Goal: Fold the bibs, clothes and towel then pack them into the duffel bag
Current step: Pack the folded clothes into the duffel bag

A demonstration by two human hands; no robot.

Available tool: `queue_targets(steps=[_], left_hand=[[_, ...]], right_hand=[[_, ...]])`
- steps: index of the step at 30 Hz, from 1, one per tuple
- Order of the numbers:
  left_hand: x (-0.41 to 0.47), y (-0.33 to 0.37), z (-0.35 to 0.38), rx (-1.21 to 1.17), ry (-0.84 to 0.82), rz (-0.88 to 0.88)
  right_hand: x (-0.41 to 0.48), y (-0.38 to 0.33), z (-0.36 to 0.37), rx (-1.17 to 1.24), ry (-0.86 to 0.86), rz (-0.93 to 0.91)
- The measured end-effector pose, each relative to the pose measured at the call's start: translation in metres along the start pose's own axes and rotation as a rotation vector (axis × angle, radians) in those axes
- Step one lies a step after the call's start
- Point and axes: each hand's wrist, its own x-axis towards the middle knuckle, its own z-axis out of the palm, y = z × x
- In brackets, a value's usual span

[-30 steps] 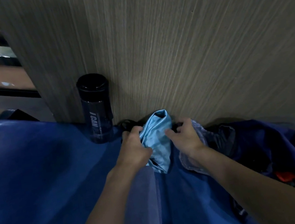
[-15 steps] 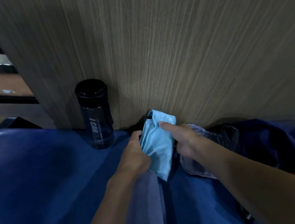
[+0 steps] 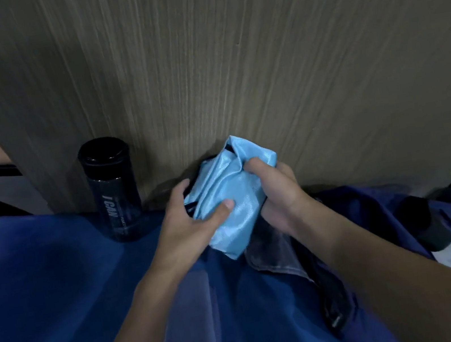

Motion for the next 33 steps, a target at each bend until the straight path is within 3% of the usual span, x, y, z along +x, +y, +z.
queue_targets(steps=[4,12,19,25,29,33], left_hand=[[-0.016,0.018,0.011,-0.181,-0.006,0.053],[-0.054,0.027,0.029,-0.134,-0.113,0.230],[-0.080,0.051,0.055,0.194,-0.487,0.400],[-0.097,0.089,0.105,0.526,-0.716,0.551],[-0.109,0.112,0.137,0.762,-0.773,0.585],[-0.121,0.130,0.174,0.832,-0.862,0.555]], right_hand=[[-0.022,-0.014,-0.015,0.082,-0.058,-0.024],[-0.074,-0.036,-0.080,0.072,-0.236,-0.054],[-0.129,-0.053,-0.155,-0.450,-0.260,-0.146],[-0.169,-0.044,-0.205,-0.627,-0.324,-0.231],[-0.185,-0.038,-0.239,-0.779,-0.224,-0.363],[-0.195,-0.031,-0.265,-0.664,-0.131,-0.391]])
